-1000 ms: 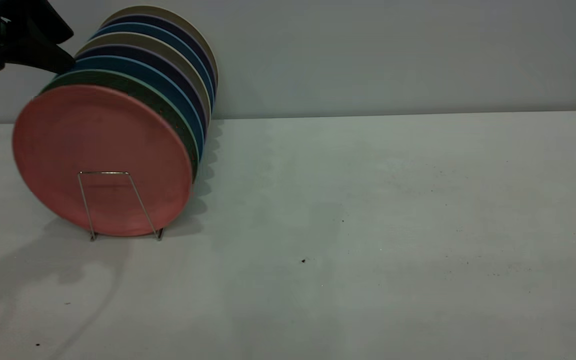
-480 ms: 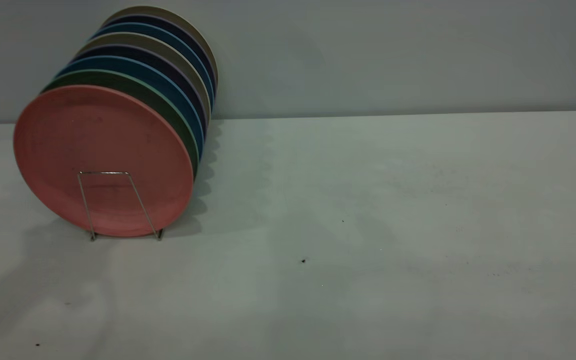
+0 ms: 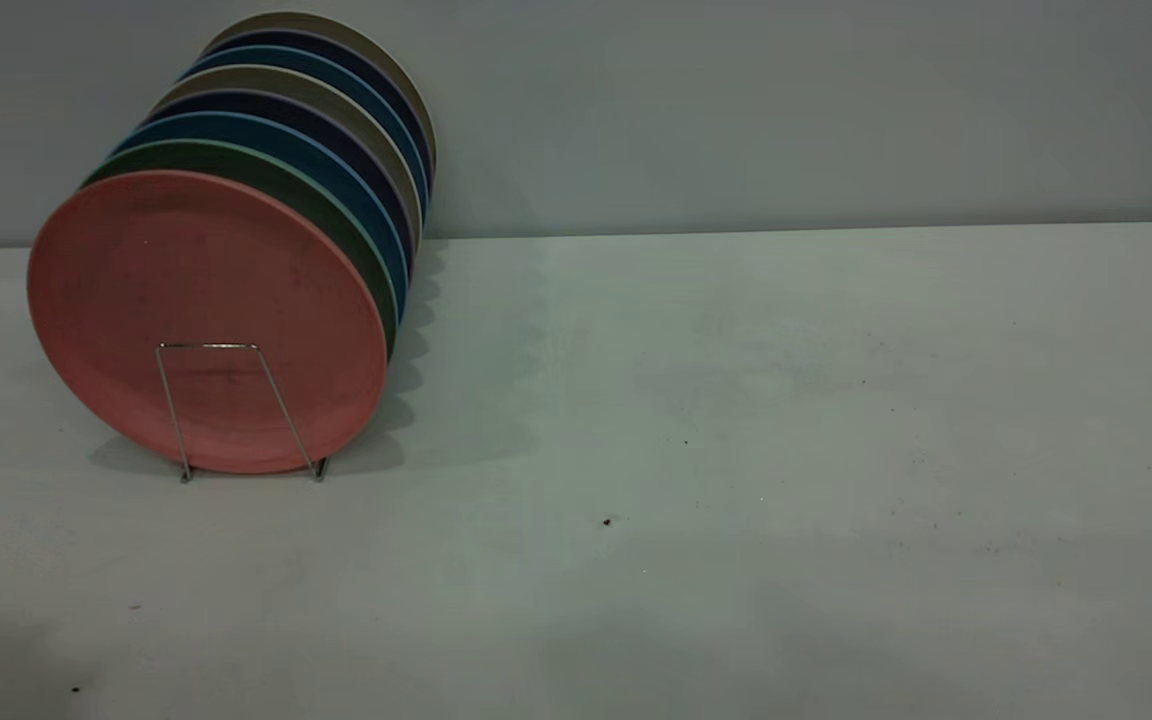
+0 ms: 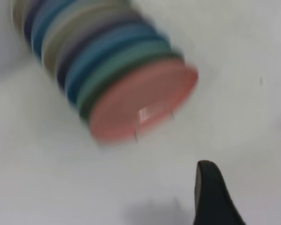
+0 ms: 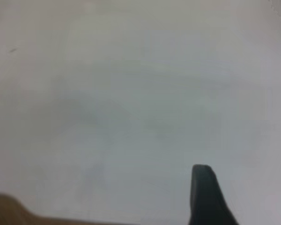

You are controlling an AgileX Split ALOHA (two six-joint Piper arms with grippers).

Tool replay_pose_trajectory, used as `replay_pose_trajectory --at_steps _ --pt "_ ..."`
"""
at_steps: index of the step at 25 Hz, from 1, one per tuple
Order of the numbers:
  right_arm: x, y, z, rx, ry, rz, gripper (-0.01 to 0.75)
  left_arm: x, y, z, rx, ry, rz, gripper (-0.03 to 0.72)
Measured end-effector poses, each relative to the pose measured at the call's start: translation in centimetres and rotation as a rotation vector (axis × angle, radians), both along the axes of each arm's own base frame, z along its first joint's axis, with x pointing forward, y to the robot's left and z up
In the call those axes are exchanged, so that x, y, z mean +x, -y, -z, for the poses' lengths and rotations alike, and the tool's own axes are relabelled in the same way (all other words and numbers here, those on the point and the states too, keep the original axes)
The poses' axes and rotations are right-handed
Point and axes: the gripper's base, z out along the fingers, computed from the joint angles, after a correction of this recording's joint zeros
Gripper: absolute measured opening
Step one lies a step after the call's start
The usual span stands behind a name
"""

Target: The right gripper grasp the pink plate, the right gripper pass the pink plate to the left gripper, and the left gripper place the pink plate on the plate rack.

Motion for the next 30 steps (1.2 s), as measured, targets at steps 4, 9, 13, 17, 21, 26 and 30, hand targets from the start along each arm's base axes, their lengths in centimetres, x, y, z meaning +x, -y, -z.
replay_pose_trajectory --at_steps 4,9,13,17,21,26,30 --pt "-0.1 0.2 0.0 0.008 0.007 0.013 0.429 -2.9 -0.8 0.7 0.036 -0.138 -0.12 0.423" --pt "-0.1 0.2 0.0 0.011 0.008 -0.068 0.429 -6.1 -1.3 3.1 0.052 -0.174 -0.213 0.423" --pt "-0.8 0.3 0.0 0.022 0.053 -0.125 0.429 -9.6 -1.2 6.7 0.023 -0.218 -0.267 0.423" --pt "-1.1 0.5 0.0 0.025 0.079 -0.13 0.429 -12.8 -1.1 10.4 -0.005 -0.239 -0.329 0.423" --pt "-1.2 0.5 0.0 0.026 0.08 -0.131 0.429 -15.1 -1.5 12.5 -0.004 -0.193 -0.399 0.446" --pt "-1.2 0.5 0.0 0.031 0.08 -0.128 0.429 -16.6 -1.7 12.9 -0.016 -0.1 -0.447 0.494" --pt "-1.2 0.5 0.0 0.037 0.079 -0.161 0.429 -17.0 -1.6 13.4 -0.043 -0.054 -0.447 0.498"
